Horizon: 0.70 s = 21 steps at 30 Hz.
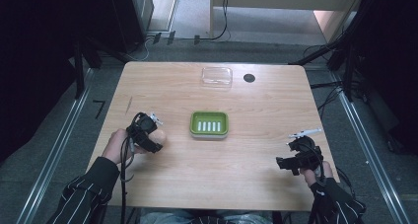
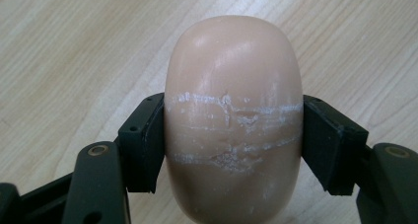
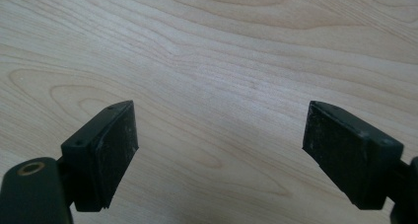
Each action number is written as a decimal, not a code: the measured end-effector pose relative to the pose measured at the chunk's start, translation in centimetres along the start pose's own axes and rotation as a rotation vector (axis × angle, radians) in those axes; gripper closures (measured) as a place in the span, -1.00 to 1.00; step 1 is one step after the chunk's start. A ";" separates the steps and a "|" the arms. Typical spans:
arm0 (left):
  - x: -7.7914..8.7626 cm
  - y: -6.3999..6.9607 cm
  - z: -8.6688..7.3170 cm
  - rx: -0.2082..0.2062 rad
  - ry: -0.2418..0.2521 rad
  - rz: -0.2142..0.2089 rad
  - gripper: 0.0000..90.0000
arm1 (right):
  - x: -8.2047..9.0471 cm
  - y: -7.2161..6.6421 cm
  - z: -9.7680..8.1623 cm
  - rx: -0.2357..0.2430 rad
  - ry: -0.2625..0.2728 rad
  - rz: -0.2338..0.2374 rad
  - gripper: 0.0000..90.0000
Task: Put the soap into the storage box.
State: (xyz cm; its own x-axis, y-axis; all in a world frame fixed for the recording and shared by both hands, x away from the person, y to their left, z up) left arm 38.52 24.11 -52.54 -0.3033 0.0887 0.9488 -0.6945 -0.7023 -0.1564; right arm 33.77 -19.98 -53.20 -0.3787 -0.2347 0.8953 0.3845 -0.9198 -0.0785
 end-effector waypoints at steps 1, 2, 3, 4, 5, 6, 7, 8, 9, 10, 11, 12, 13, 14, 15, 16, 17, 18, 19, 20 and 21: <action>-0.1 -0.1 0.3 0.000 0.002 0.002 -0.25 | 0.0 0.0 0.0 0.001 0.000 0.001 -0.69; -0.1 -0.1 0.3 0.000 0.002 0.002 -0.25 | 0.0 0.0 0.0 0.001 0.000 0.001 -0.69; -0.1 -0.1 0.5 -0.004 0.002 0.002 -0.25 | 0.0 -0.1 0.0 0.000 0.000 0.002 -0.69; -0.1 -0.1 0.7 -0.007 0.002 0.004 -0.25 | 0.0 -0.1 0.0 0.000 0.000 0.002 -0.69; -0.1 -0.1 0.7 -0.010 0.002 0.004 -0.25 | -0.1 -0.1 0.1 0.000 -0.001 0.002 -0.69; -0.1 -0.1 0.9 -0.010 0.006 0.004 -0.25 | -0.1 0.0 0.0 0.001 -0.001 0.002 -0.69; -0.1 -0.1 1.0 -0.009 0.010 0.003 -0.25 | -0.1 0.0 0.0 0.001 -0.001 0.002 -0.69; 0.0 -0.1 1.1 -0.018 0.009 0.001 -0.25 | -0.1 0.0 0.0 0.001 -0.002 0.001 -0.69; 0.1 -0.1 1.3 -0.012 0.017 0.002 -0.25 | -0.1 0.0 0.0 0.001 -0.002 0.001 -0.69; 0.1 -0.1 1.4 -0.013 0.019 0.002 -0.25 | -0.1 0.0 0.0 0.002 -0.002 0.002 -0.69; 0.1 -0.2 1.5 -0.020 0.021 0.002 -0.25 | -0.1 0.0 0.0 0.001 -0.002 0.002 -0.69; 0.1 -0.1 1.6 -0.018 0.020 0.003 -0.25 | -0.1 0.0 0.0 0.001 -0.001 0.000 -0.69; 0.0 -0.1 1.7 -0.021 0.021 0.001 -0.25 | -0.1 0.0 0.0 0.002 -0.001 0.000 -0.69; 0.0 -0.1 1.8 -0.025 0.021 0.003 -0.25 | -0.1 0.0 0.0 0.001 -0.001 0.000 -0.69; 0.1 -0.1 2.0 -0.029 0.026 0.004 -0.25 | -0.1 0.0 0.0 0.001 -0.002 0.001 -0.69; 0.1 -0.1 2.0 -0.029 0.026 0.004 -0.25 | -0.1 0.0 0.0 0.001 -0.002 0.001 -0.69; 0.1 0.0 2.1 -0.029 0.028 -0.001 -0.25 | -0.1 0.0 0.0 0.002 -0.002 -0.001 -0.69; 0.2 0.0 2.1 -0.029 0.030 0.001 -0.25 | -0.1 0.0 0.0 0.000 -0.002 -0.001 -0.69; 0.3 0.0 2.2 -0.034 0.031 0.000 -0.25 | -0.1 0.1 0.0 0.001 0.000 0.000 -0.69; 0.3 -0.1 2.2 -0.034 0.034 0.002 -0.25 | -0.1 0.0 0.0 0.000 -0.001 0.000 -0.69; 0.3 -0.1 2.2 -0.034 0.038 0.003 -0.25 | -0.1 0.1 0.0 0.001 0.000 -0.001 -0.69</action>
State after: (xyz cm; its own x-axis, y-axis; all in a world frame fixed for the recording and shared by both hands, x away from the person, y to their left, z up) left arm 39.95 22.63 -51.59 -0.3294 0.1140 0.9373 -0.7153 -0.6781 -0.1689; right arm 33.81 -20.02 -53.28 -0.3788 -0.2332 0.8956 0.3846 -0.9199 -0.0769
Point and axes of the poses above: each handheld gripper's, and its own axes: x roughly backward along the jaws, z roughly out of its top, y roughly to its right, the point moved 10 cm from there along -x, roughly forward along the jaws, and after that the axes turned 5 degrees about z, right-handed, at the moved point
